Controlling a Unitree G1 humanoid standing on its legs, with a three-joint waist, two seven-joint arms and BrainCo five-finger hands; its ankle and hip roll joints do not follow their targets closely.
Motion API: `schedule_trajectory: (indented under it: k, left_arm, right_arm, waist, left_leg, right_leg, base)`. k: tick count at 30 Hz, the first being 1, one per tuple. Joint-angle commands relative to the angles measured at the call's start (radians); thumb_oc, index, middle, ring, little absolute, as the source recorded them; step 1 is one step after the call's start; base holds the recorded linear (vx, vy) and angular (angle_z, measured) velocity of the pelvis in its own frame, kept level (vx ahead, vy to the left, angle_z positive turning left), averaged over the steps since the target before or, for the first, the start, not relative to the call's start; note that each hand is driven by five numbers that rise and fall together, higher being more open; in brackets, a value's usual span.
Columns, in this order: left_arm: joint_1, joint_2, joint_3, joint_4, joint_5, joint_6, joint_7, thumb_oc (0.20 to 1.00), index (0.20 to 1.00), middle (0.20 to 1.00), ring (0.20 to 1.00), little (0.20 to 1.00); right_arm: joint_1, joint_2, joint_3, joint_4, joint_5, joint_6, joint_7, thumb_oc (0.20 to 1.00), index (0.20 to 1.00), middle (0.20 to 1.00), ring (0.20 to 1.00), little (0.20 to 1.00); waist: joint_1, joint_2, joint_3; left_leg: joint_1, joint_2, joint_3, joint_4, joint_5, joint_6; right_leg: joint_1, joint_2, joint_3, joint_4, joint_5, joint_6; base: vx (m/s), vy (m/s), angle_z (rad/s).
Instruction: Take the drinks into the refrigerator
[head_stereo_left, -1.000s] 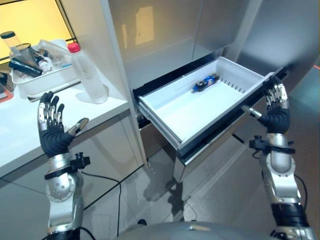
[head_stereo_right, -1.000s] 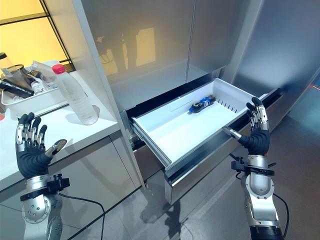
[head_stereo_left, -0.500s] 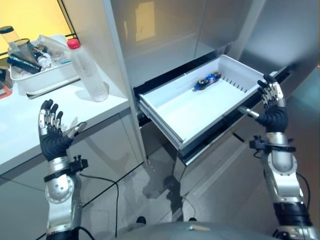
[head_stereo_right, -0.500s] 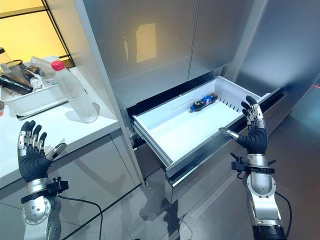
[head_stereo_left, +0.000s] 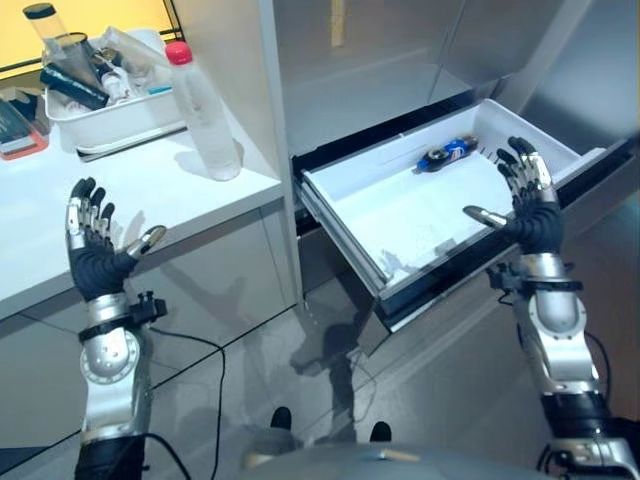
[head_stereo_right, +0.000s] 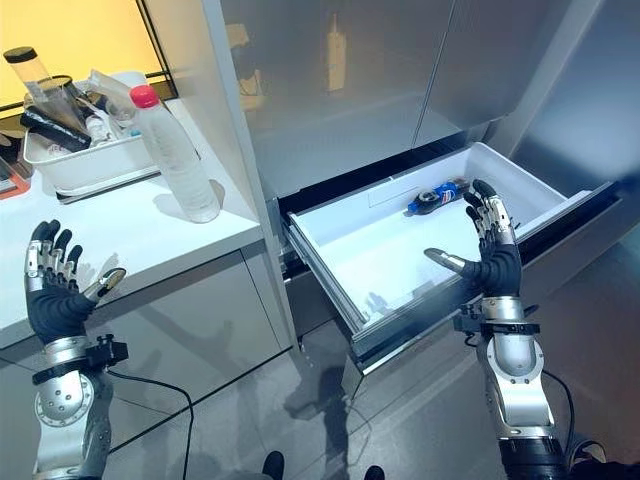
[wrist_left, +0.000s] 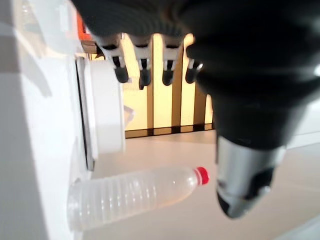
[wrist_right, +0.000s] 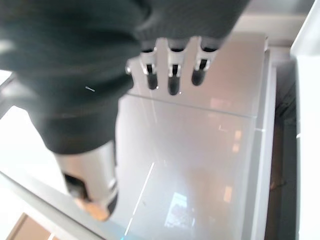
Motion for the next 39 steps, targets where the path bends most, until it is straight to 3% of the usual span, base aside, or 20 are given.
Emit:
schedule_trajectory:
  k: [1, 14, 23, 39]
  left_arm:
    - [-0.088, 0.094, 0.033, 0.039, 0.050, -0.037, 0.020, 1.000, 1.000, 1.000, 1.000, 1.000]
    - [-0.150, 0.184, 0.089, 0.104, 0.058, -0.018, 0.069, 1.000, 1.000, 1.000, 1.000, 1.000]
    - [-0.155, 0.188, 0.107, 0.134, 0.007, -0.006, 0.060, 1.000, 1.000, 1.000, 1.000, 1.000]
    - [-0.132, 0.181, 0.141, 0.176, 0.052, 0.035, 0.078, 1.000, 1.000, 1.000, 1.000, 1.000]
  right_arm:
    - [-0.086, -0.027, -0.024, -0.036, 0.039, -0.052, 0.002, 1.000, 1.000, 1.000, 1.000, 1.000]
    - [-0.082, -0.053, 0.001, -0.044, 0.079, -0.034, 0.061, 1.000, 1.000, 1.000, 1.000, 1.000]
    - [-0.044, -0.043, -0.007, -0.042, 0.095, -0.024, 0.085, 1.000, 1.000, 1.000, 1.000, 1.000]
    - [0.000, -0.013, -0.054, -0.051, 0.087, -0.013, 0.093, 1.000, 1.000, 1.000, 1.000, 1.000]
  waist:
    - [-0.022, -0.039, -0.005]
    - [-0.063, -0.018, 0.003]
    - [-0.081, -0.014, -0.009]
    - [-0.092, -0.021, -0.028]
  left_leg:
    - [-0.020, -0.099, -0.028, 0.158, -0.186, 0.110]
    - [-0.004, -0.086, 0.016, 0.149, -0.197, 0.109]
    - [0.014, -0.081, 0.035, 0.121, -0.194, 0.107]
    - [0.058, -0.080, 0.051, 0.090, -0.188, 0.108]
  right_leg:
    - [0.022, 0.006, 0.003, 0.120, -0.148, -0.006]
    - [-0.017, 0.019, 0.063, 0.149, -0.157, -0.003]
    - [-0.004, 0.026, 0.082, 0.112, -0.150, -0.002]
    - [0.035, 0.026, 0.096, 0.076, -0.133, -0.002]
  base:
    - [0.03, 0.012, -0.01]
    - [0.02, 0.013, -0.10]
    - [0.02, 0.006, -0.08]
    - [0.01, 0.003, -0.05]
